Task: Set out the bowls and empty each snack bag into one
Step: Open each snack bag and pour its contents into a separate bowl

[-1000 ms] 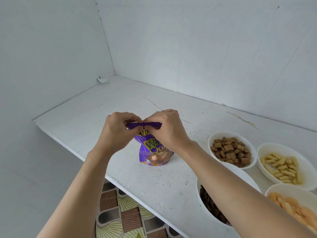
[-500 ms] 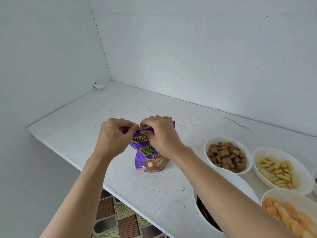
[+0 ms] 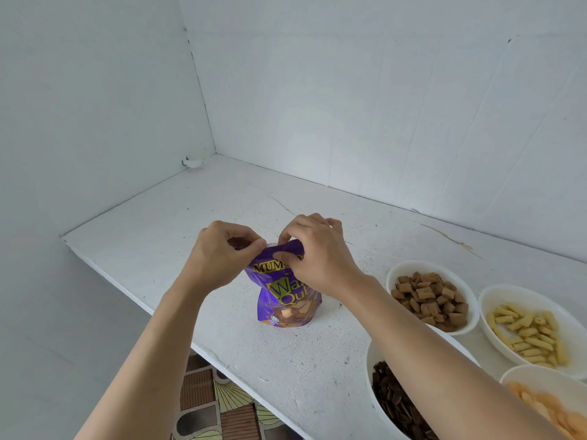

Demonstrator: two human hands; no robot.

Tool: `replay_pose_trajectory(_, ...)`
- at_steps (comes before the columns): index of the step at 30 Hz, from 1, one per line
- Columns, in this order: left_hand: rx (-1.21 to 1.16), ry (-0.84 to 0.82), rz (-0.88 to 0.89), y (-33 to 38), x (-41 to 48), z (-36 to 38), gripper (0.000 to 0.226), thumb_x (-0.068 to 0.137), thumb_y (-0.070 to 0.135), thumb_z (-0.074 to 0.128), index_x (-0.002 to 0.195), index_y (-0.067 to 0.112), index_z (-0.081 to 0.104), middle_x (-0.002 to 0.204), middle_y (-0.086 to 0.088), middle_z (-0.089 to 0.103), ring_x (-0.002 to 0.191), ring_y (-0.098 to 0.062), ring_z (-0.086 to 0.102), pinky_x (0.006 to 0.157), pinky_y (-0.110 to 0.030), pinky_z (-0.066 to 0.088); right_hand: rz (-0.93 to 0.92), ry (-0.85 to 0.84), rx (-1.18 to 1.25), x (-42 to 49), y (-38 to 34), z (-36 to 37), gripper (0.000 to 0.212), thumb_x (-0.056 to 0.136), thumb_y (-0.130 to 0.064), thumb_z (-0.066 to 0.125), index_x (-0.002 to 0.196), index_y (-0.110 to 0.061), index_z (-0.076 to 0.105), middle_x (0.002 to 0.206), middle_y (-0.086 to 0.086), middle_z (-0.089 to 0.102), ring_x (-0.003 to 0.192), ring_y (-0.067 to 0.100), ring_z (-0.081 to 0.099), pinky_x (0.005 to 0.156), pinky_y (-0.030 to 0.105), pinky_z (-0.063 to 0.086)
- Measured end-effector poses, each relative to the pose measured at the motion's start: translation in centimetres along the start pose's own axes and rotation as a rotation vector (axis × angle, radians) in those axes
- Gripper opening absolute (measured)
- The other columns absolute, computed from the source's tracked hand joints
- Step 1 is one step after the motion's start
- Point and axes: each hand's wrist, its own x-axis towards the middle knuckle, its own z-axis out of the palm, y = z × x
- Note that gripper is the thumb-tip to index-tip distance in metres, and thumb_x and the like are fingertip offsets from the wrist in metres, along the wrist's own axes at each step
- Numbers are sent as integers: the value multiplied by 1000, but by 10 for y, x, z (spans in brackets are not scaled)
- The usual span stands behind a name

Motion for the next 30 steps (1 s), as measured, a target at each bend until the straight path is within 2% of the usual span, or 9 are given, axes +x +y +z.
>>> replay_pose_trajectory(3, -74, -174, -22, 6, 3, -10, 19, 91, 14, 74, 76, 21, 82, 76, -1, 78, 78, -21, 73, 74, -38, 56, -17, -56, 34, 1, 0, -2, 13, 88, -32, 73, 95, -24, 68, 100, -13, 65, 103, 13, 53, 102, 43, 30)
replay_pose_trajectory(9, -21, -273, -17, 19, 9, -14, 18, 90, 13, 73, 79, 21, 85, 78, -5, 79, 89, -37, 73, 85, -54, 58, -49, -128, 66, 4, 4, -10, 13, 86, -31, 77, 93, -23, 71, 102, -16, 60, 108, 12, 50, 104, 42, 30)
replay_pose_trajectory(14, 11, -138, -69, 21, 11, -1, 17, 87, 16, 76, 73, 20, 84, 68, 0, 77, 78, -28, 73, 72, -45, 59, -92, -198, 82, 3, 7, -18, 11, 83, -29, 79, 87, -25, 70, 103, -18, 53, 109, 7, 45, 104, 40, 28)
replay_pose_trajectory(17, 15, -17, -117, 18, 11, 8, 20, 86, 16, 76, 68, 20, 83, 63, -2, 75, 63, -19, 66, 56, -30, 50, -77, -196, 92, 1, 10, -23, 13, 83, -28, 79, 86, -24, 67, 104, -16, 53, 109, 8, 44, 104, 37, 28)
replay_pose_trajectory(20, 13, 34, -95, 21, 8, 11, 19, 81, 16, 77, 62, 19, 79, 59, -2, 72, 55, -14, 59, 48, -25, 44, -64, -194, 87, 0, 11, -27, 11, 85, -28, 77, 88, -25, 67, 103, -16, 53, 108, 8, 44, 102, 38, 31)
replay_pose_trajectory(22, -3, -35, -62, 25, 7, 10, 17, 81, 21, 81, 64, 21, 80, 60, 1, 73, 56, -11, 65, 49, -22, 46, -58, -181, 95, 0, 12, -28, 11, 86, -27, 76, 90, -26, 67, 103, -15, 52, 107, 7, 43, 101, 39, 33)
replay_pose_trajectory(25, -57, -195, -64, 28, 10, 4, 17, 84, 19, 80, 70, 27, 82, 65, -4, 76, 61, -18, 66, 62, -32, 48, -36, -159, 99, -1, 14, -27, 15, 83, -33, 78, 94, -25, 70, 104, -15, 53, 109, 9, 44, 102, 42, 37)
replay_pose_trajectory(28, -5, -369, -56, 29, 11, -1, 35, 92, 7, 67, 85, 36, 83, 68, 2, 76, 58, -8, 62, 64, -30, 46, -15, -141, 88, -4, 14, -29, 24, 80, -42, 80, 95, -25, 74, 108, -13, 51, 114, 10, 41, 102, 45, 41)
replay_pose_trajectory(30, 42, -470, -28, 30, 11, -3, 38, 95, 6, 62, 94, 38, 82, 84, 8, 80, 74, -8, 74, 78, -34, 56, -25, -132, 56, -6, 13, -31, 28, 79, -45, 79, 96, -23, 74, 116, -9, 46, 120, 12, 36, 102, 46, 42)
